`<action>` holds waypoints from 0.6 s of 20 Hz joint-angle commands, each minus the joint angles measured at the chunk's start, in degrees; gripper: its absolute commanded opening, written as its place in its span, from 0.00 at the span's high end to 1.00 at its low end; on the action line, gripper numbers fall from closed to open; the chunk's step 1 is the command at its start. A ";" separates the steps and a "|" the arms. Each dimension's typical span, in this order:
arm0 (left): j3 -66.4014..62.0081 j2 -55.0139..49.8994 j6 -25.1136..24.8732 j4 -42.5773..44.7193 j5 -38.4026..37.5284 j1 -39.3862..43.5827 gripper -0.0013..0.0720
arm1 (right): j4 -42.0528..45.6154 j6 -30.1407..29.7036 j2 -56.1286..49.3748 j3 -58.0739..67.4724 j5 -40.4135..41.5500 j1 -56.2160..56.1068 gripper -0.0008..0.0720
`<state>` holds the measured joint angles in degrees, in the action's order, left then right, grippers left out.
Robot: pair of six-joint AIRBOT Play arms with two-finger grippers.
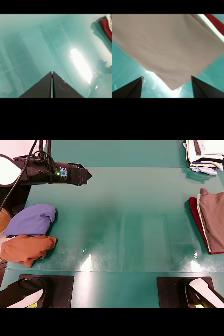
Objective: Fold the shirts.
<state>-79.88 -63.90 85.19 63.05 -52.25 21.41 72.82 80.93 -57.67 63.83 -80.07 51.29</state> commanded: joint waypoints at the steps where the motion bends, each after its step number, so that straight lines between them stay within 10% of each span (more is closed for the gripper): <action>1: 0.00 -0.02 -0.20 0.02 -0.52 0.02 0.95 | -1.84 0.07 2.49 -0.72 0.81 -0.24 0.06; 7: 0.00 -0.02 -0.11 -0.24 -1.73 0.02 0.95 | -13.14 0.07 6.49 4.66 2.78 -21.70 0.08; 12: 0.00 -0.02 -0.11 -0.26 1.31 0.02 0.95 | -12.76 0.04 7.61 5.33 5.62 -43.06 0.81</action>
<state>-79.88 -63.90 85.06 62.89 -52.36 21.43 60.95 80.97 -50.76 68.60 -76.38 19.03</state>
